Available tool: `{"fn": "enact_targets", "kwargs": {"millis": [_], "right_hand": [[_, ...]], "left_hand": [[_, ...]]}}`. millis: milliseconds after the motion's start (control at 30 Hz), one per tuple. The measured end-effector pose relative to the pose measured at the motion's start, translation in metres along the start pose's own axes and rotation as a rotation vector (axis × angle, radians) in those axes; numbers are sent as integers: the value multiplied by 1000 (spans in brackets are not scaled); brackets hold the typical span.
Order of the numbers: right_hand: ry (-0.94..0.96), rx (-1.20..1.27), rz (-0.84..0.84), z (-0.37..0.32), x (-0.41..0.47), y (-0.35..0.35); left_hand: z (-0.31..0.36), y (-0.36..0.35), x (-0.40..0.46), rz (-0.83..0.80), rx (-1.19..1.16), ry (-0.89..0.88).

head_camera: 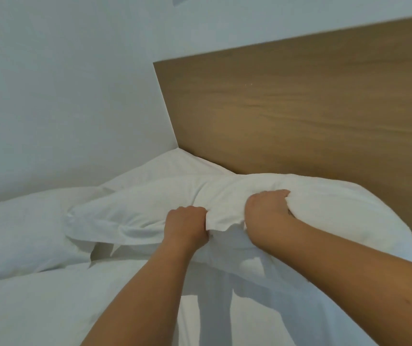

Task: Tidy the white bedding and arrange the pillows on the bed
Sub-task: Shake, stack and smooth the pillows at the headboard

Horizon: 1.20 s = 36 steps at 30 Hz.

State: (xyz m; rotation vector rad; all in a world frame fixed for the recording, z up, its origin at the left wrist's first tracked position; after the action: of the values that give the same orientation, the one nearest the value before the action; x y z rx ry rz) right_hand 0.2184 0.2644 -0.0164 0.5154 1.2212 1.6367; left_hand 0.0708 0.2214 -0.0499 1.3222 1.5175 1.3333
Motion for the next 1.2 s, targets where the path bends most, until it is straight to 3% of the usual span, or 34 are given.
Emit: {"fn": "enact_targets", "kwargs": {"millis": [167,367,533,767,933,1000,1033,1100,1200], "right_hand": [[148,146,211,14,-47,11],[133,223,535,69,-109,104],[133,234,861,65,-168,201],[270,256,1309,-32,-194,330],[413,298,1555,-166,-163,389],[476,347,1558,-235,-129,381],[536,362,1475,-273,-108,369],[637,369,1176,-349,-62,326],[661,352,775,-444,7,215]], "left_hand": [[-2,33,-36,10,11,-9],[-23,151,-55,287,65,29],[-86,259,-89,503,40,144],[-245,324,-157,829,27,385],[-373,281,-197,976,50,662],[-424,231,-200,877,61,830],[-449,198,-199,763,33,913],[-497,113,-202,425,-78,1039],[-523,-58,-226,-35,-357,1087]]}}
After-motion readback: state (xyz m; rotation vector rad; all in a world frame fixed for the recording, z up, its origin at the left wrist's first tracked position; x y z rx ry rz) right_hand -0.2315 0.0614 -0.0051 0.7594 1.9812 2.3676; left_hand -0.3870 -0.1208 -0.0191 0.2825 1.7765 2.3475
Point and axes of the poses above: each hand's wrist, its own x-axis towards the middle knuckle, its own y-axis out of the back of the hand, z = x × y, the point moved 4 cm from there along x, towards the middle knuckle, and after that the axes turned 1 degree about z, right-handed, at the moved point
